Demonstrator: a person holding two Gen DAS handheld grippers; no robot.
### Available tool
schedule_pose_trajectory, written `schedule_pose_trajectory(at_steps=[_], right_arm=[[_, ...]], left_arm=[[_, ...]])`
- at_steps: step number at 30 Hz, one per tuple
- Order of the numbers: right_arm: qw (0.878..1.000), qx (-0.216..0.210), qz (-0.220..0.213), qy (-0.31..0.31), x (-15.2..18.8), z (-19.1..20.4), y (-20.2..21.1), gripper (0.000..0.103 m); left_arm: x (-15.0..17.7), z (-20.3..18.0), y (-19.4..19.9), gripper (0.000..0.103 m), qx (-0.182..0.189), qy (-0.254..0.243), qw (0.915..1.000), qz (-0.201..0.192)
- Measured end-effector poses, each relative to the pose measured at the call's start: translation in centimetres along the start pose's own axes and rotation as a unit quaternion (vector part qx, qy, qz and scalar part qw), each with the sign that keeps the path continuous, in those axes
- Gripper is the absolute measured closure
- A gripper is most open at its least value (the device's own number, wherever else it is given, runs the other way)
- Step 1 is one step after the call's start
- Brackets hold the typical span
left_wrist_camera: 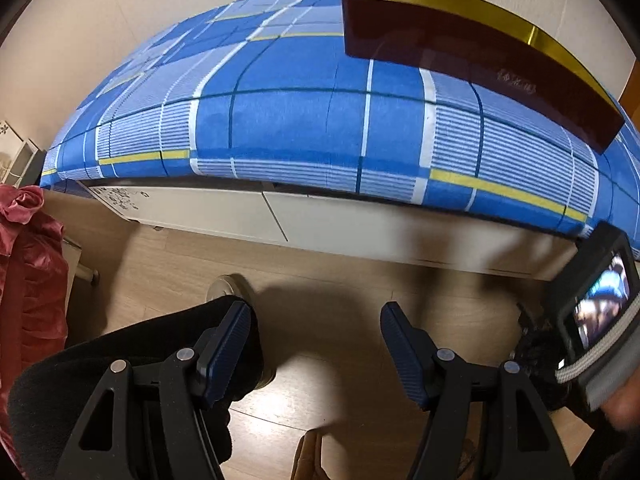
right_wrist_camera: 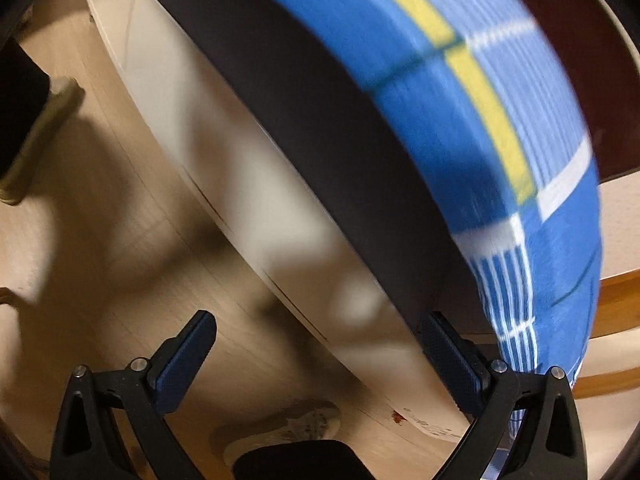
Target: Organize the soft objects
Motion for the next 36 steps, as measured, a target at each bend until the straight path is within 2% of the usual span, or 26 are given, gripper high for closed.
schedule_pose_trajectory(at_steps=[3, 7, 10, 14, 20, 24, 28, 36], right_arm=[[1.000, 0.008, 0.012, 0.014, 0.3, -0.4, -1.8, 0.000], [0.998, 0.025, 0.018, 0.058, 0.1, 0.0, -4.2, 0.000], [0.997, 0.015, 0.026, 0.072, -0.1, 0.0, -4.6, 0.000], [0.995, 0.006, 0.032, 0.092, -0.5, 0.7, -5.8, 0.000], [0.994, 0.003, 0.041, 0.104, -0.7, 1.1, -8.0, 0.000], [0.988, 0.034, 0.052, 0.139, -0.6, 1.8, -8.8, 0.000], [0.974, 0.078, 0.060, 0.206, 0.2, 2.7, -8.9, 0.000], [0.972, 0.072, 0.062, 0.214, 0.7, 3.4, -7.2, 0.000]], left_arm=[[0.4, -0.3, -0.4, 0.034, 0.026, 0.000, 0.9996, 0.015], [1.1, -0.8, -0.9, 0.035, 0.097, 0.014, 0.9946, 0.033], [1.5, -1.7, -0.4, 0.035, 0.155, 0.019, 0.9873, 0.028], [2.1, -2.9, -0.3, 0.034, 0.186, 0.010, 0.9818, 0.035], [2.6, -4.4, 0.0, 0.034, 0.210, 0.008, 0.9759, 0.059], [2.3, -4.4, 0.8, 0.035, 0.196, 0.006, 0.9800, 0.030], [2.3, -4.2, 0.9, 0.035, 0.199, 0.008, 0.9794, 0.036], [1.9, -4.1, 0.1, 0.035, 0.174, -0.017, 0.9844, 0.023]])
Point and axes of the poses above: each gripper's, at about its wrist camera, not at the fingertips, and y roughly against the way its jaws point, z to its left, x to its underside, the point moved 9 cm from there along -y, roughly the way its jaws point, and after that the axes turned 6 degrees about y, right-handed, at the moved point
